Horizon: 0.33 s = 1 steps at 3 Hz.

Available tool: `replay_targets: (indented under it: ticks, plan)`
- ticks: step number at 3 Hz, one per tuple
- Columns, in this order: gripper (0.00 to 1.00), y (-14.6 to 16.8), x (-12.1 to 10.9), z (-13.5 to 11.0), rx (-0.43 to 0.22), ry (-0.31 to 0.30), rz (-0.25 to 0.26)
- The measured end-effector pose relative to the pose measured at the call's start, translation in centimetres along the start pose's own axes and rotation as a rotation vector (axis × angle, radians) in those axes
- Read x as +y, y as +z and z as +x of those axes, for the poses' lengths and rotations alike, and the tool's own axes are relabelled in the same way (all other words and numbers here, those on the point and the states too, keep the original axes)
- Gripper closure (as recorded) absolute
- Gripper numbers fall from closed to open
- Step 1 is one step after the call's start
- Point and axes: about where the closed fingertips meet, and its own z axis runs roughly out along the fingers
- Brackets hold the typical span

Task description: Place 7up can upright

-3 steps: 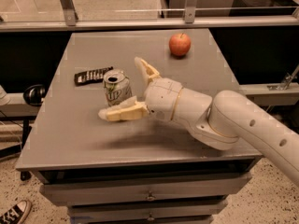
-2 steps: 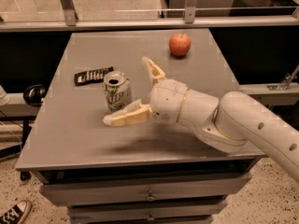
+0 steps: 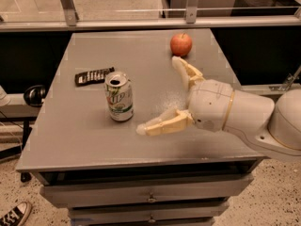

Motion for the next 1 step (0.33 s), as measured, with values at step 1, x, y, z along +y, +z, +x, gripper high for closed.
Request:
replay_targets:
  ticks: [1]
  plan:
    - [0.00, 0.09, -0.03, 0.00, 0.000, 0.000, 0.001]
